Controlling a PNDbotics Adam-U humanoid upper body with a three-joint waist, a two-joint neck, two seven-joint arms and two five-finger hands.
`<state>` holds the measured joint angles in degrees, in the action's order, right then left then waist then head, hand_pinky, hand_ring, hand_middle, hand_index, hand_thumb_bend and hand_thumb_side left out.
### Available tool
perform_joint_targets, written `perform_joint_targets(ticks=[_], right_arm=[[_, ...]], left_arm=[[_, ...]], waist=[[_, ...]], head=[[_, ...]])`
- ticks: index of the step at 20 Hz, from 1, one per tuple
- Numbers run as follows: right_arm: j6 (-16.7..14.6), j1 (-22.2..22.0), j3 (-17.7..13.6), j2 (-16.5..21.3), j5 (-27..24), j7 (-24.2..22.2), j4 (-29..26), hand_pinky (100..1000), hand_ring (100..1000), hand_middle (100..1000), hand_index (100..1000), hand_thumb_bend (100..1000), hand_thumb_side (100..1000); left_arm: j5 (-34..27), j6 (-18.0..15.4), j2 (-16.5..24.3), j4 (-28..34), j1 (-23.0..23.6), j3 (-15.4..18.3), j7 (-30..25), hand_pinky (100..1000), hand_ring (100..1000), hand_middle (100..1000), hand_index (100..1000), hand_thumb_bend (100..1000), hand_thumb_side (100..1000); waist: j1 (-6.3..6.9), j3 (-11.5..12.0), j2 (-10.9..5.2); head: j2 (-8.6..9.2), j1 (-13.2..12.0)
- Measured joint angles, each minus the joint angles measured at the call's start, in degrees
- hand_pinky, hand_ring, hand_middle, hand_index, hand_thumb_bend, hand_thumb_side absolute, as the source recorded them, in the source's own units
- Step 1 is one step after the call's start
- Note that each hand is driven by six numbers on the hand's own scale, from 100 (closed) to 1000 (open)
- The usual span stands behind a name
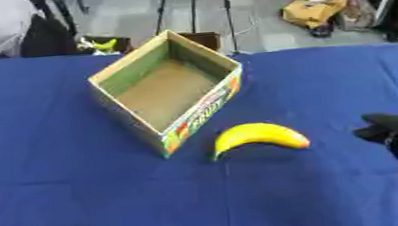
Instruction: Pick up objects on the table and place them in the box.
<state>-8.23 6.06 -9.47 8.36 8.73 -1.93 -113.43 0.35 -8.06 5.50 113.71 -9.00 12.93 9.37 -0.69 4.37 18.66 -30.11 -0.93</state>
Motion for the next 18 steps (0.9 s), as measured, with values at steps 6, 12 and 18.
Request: perform_joint_targets(ticks=[6,12,18], right_arm=[[-3.46,0.06,-0.06,3.26,3.21,-2.98,0.00,740,697,582,760,100,1000],[-7.09,1.25,-0.03,11.20,10.43,-6.91,0.00,740,733,641,782,100,1000],[-8.63,3.66,0.35,18.27,18.10,-12.96,0.00,724,744,679,783,100,1000]], left_arm=[[0.03,0.03,0.00,0.00,-0.02,0.00,-0.25,223,318,405,469,100,1000],[0.08,0.11,0.00,0.00,-0.02,-0.03,-0.34,222,316,405,469,100,1000],[0.17,0.08,0.00,0.00,0.00,-0.06,-0.42,222,317,405,468,100,1000]], waist=[[-0.16,0.17,0.00],[-0.17,0.53,-0.01],[-0.15,0.77,-0.03]], head=[[0.00,-0.12],[0.00,0.03],[0.00,0.38]])
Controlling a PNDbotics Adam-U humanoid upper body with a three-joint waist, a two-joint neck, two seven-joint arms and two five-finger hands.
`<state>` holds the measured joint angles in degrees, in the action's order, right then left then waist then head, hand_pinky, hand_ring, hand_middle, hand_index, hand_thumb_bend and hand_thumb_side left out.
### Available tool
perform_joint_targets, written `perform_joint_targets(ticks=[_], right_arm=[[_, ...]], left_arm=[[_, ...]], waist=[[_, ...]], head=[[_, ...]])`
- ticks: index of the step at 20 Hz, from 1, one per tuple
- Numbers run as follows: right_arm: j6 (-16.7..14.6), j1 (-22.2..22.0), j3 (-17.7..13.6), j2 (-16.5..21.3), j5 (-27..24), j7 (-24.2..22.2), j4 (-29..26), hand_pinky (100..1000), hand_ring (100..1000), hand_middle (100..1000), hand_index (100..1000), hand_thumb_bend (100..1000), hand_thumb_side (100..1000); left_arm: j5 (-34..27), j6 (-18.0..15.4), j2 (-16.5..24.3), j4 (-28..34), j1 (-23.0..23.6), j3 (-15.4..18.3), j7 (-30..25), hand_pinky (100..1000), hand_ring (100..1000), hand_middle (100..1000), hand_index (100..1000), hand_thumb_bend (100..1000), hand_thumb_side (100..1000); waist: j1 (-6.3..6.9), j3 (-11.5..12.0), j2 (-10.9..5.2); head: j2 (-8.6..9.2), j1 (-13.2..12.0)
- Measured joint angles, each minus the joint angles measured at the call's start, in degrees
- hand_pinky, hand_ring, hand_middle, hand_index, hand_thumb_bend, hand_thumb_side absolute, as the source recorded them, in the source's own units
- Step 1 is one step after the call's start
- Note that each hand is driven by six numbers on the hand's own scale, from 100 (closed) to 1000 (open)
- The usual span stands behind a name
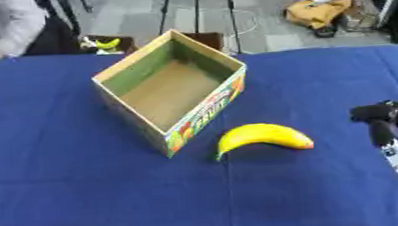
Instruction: Pick up objects on the table and place them in the box.
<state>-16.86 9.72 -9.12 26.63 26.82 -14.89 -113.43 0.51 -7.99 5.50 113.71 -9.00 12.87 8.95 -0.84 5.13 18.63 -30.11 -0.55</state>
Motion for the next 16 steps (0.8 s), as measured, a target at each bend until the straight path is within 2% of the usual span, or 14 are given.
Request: perform_joint_targets(ticks=[7,16], right_arm=[[0.07,3.48,0.70,5.94,3.81,-3.47,0.00,690,738,682,793,100,987],[4.64,5.71,1.32,10.76,3.75,-3.91,0.01,692,737,662,804,100,1000]], left_arm=[[0.03,0.00,0.00,0.00,0.13,-0.29,-0.29,223,317,405,467,100,1000],[0.03,0.18,0.00,0.00,0.42,-0.32,-0.53,224,316,403,465,100,1000]], waist=[[-0.02,0.20,-0.03],[-0.21,1.04,-0.14]], head=[[-0.01,0.47],[-0.02,1.18]])
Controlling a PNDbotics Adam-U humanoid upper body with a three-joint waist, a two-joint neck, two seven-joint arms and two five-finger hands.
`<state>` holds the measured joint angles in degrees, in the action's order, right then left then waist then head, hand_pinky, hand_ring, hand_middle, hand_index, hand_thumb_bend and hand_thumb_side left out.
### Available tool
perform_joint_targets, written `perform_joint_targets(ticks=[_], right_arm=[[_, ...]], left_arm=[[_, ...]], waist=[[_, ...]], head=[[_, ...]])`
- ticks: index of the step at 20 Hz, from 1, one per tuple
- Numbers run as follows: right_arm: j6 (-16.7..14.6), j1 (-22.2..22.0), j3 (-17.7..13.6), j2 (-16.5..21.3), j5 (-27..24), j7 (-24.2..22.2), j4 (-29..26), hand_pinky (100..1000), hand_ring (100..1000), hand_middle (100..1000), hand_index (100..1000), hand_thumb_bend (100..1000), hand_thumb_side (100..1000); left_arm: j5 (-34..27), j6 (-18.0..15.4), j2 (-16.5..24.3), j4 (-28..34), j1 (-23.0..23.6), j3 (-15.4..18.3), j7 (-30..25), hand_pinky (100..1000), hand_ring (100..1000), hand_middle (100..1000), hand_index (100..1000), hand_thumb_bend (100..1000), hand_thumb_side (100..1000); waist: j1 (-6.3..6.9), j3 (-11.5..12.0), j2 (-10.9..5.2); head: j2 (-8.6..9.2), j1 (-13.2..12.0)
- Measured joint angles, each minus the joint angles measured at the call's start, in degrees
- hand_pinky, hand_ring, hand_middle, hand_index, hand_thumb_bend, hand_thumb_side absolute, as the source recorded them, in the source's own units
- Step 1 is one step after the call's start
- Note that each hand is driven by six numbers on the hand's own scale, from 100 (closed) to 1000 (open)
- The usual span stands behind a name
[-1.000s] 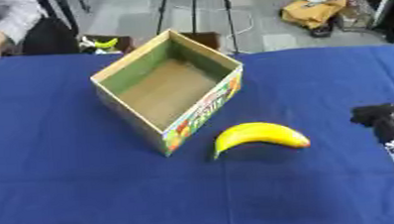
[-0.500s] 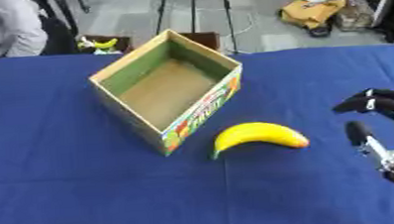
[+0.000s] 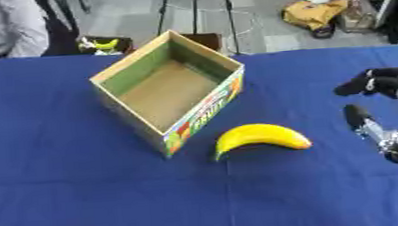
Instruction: Pick up objects on the table and place them in the box.
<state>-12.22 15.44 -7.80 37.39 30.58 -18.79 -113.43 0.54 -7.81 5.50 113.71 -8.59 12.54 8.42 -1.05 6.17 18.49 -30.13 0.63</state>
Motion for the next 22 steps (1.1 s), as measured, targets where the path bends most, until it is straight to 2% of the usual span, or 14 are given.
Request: perform_joint_targets(ticks=[5,8,10,14,17,19,21,22], right_arm=[[0.65,2.08,1.16,2.53,0.27,-0.45,1.51,705,753,657,820,100,998],[0.51,3.90,2.02,3.94,0.67,-2.21,3.69,712,761,652,820,100,971],[0.30,5.29,2.48,4.84,0.69,-3.75,5.31,714,762,648,821,143,949],[0.03,7.93,3.15,6.12,0.58,-6.27,8.27,721,770,644,830,247,906],[-0.07,9.59,3.70,6.83,0.05,-7.70,10.33,730,782,655,845,395,898],[-0.22,10.48,4.11,7.23,-0.41,-8.78,11.65,748,806,680,873,540,895],[-0.52,11.31,4.50,7.31,-0.70,-10.16,12.94,764,824,694,896,625,889],[-0.67,11.71,4.69,7.32,-0.82,-10.90,13.55,769,829,698,904,630,885]], left_arm=[[0.00,0.08,0.00,0.00,0.03,-0.21,-0.14,226,316,403,465,100,1000],[0.00,0.15,0.00,0.00,0.11,-0.32,-0.23,225,315,403,465,100,1000],[0.00,0.21,0.00,0.00,0.22,-0.33,-0.30,225,315,403,465,100,1000],[0.00,0.22,0.00,0.00,0.44,-0.35,-0.38,225,315,403,465,100,1000],[0.00,0.28,0.00,0.00,0.46,-0.36,-0.51,225,315,403,465,100,1000],[0.00,0.32,0.00,0.00,0.46,-0.38,-0.58,226,315,404,465,100,1000],[0.00,0.37,0.00,0.00,0.46,-0.44,-0.65,226,315,404,465,100,1000],[0.00,0.38,0.00,0.00,0.47,-0.52,-0.67,226,316,404,465,100,1000]], waist=[[-0.01,0.39,-0.01],[-0.03,0.61,-0.12],[-0.08,0.87,-0.17],[-0.16,1.05,-0.21],[-0.22,1.29,-0.28],[-0.28,1.36,-0.33],[-0.38,1.53,-0.33],[-0.41,1.63,-0.33]], head=[[-0.05,0.53],[-0.08,1.03],[-0.08,1.32],[-0.08,1.81],[-0.08,2.08],[-0.08,2.17],[-0.08,2.30],[-0.08,2.34]])
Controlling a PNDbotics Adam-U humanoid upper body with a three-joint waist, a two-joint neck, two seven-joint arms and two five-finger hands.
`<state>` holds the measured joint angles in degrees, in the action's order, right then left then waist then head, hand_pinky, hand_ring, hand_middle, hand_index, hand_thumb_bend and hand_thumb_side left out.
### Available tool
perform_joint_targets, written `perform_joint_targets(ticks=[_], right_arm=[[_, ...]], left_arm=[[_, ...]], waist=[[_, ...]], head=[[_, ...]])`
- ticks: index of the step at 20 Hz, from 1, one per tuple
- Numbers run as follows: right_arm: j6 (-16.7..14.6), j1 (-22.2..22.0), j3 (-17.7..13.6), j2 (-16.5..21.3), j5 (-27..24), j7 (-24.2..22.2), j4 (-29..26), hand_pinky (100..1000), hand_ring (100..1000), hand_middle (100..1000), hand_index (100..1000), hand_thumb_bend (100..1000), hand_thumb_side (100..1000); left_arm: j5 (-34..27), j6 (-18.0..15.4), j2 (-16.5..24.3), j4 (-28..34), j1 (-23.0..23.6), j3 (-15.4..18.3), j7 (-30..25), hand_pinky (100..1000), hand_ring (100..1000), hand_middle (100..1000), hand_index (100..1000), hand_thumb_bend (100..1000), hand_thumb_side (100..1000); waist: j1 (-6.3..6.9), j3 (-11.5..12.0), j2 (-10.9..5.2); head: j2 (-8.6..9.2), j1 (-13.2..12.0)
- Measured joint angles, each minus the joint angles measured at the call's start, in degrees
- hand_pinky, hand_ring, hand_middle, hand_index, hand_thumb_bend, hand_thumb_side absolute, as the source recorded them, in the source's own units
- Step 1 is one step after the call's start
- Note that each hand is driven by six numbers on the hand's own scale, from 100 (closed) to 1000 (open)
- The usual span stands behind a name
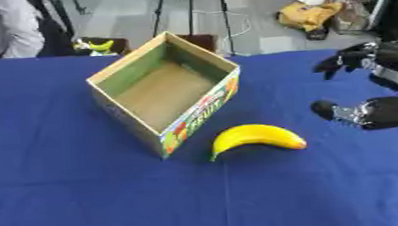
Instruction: Pick up objects on the table and place them in the box.
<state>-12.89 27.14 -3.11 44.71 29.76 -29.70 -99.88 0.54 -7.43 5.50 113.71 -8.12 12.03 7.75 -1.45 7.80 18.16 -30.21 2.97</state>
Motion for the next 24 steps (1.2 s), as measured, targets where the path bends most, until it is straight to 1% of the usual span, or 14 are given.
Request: perform_joint_targets(ticks=[4,5,7,8,10,11,13,14,16,18,20,23,24], right_arm=[[0.08,1.70,0.35,0.00,-0.15,-2.36,2.74,781,838,717,925,627,848],[0.16,2.14,0.37,0.00,-0.17,-2.79,3.41,783,839,722,928,596,832],[0.29,2.87,0.64,0.00,-0.27,-3.56,4.52,783,840,728,928,502,793],[0.35,3.21,0.73,0.00,-0.37,-3.91,4.96,781,839,732,927,419,757],[0.50,3.86,1.00,-0.01,-0.48,-4.58,5.66,776,835,733,922,324,716],[0.62,4.21,1.09,-0.02,-0.51,-4.86,5.97,774,834,739,920,258,685],[1.06,4.91,1.41,-0.06,-0.48,-5.33,6.40,771,835,756,919,206,655],[1.26,5.25,1.58,-0.08,-0.32,-5.57,6.62,767,832,759,916,204,653],[1.51,5.93,2.06,-0.22,0.18,-6.19,6.83,766,835,771,916,214,654],[1.69,6.63,2.62,-0.67,0.76,-6.77,7.11,768,841,786,921,248,667],[1.62,7.26,3.27,-1.07,1.38,-7.54,7.40,780,856,812,937,364,703],[1.14,8.27,4.33,-1.44,2.33,-9.01,8.04,781,862,820,942,627,785],[0.92,8.61,4.70,-1.63,2.63,-9.47,8.22,780,860,815,941,639,801]], left_arm=[[0.00,0.09,0.00,0.00,0.01,-0.18,-0.12,227,316,404,465,100,1000],[0.00,0.14,0.00,0.00,0.01,-0.18,-0.17,227,316,404,465,100,1000],[0.00,0.23,0.00,0.00,0.02,-0.19,-0.26,227,316,404,465,100,1000],[0.00,0.25,0.00,0.00,0.02,-0.19,-0.28,227,316,404,465,100,1000],[0.00,0.25,0.00,0.00,0.02,-0.19,-0.30,227,316,405,465,100,1000],[0.00,0.24,0.00,0.00,0.02,-0.19,-0.32,228,316,405,465,100,1000],[0.00,0.23,0.00,0.00,0.02,-0.20,-0.37,228,316,405,465,100,1000],[0.00,0.22,0.00,0.00,0.02,-0.20,-0.40,228,316,405,465,100,1000],[0.00,0.27,0.00,0.00,0.02,-0.21,-0.46,228,316,405,465,100,1000],[0.00,0.30,0.00,0.00,0.02,-0.24,-0.52,229,315,405,465,100,1000],[-0.02,0.36,0.00,0.00,0.02,-0.37,-0.61,229,315,404,465,100,1000],[-0.02,0.38,0.00,0.00,0.02,-0.52,-0.68,229,314,404,465,100,1000],[-0.02,0.38,0.01,0.00,0.02,-0.53,-0.71,229,314,404,465,100,1000]], waist=[[-0.08,0.08,-0.02],[-0.09,0.10,-0.04],[-0.10,0.18,-0.09],[-0.11,0.23,-0.10],[-0.12,0.30,-0.11],[-0.12,0.31,-0.11],[-0.12,0.34,-0.11],[-0.12,0.39,-0.11],[-0.13,0.46,-0.11],[-0.17,0.60,-0.11],[-0.26,0.79,-0.12],[-0.44,1.03,-0.15],[-0.46,1.11,-0.15]], head=[[0.00,0.17],[0.00,0.19],[0.00,0.23],[0.00,0.24],[0.00,0.26],[0.00,0.28],[0.00,0.40],[0.00,0.46],[0.00,0.61],[0.00,0.72],[0.00,0.80],[0.00,1.07],[0.00,1.18]])
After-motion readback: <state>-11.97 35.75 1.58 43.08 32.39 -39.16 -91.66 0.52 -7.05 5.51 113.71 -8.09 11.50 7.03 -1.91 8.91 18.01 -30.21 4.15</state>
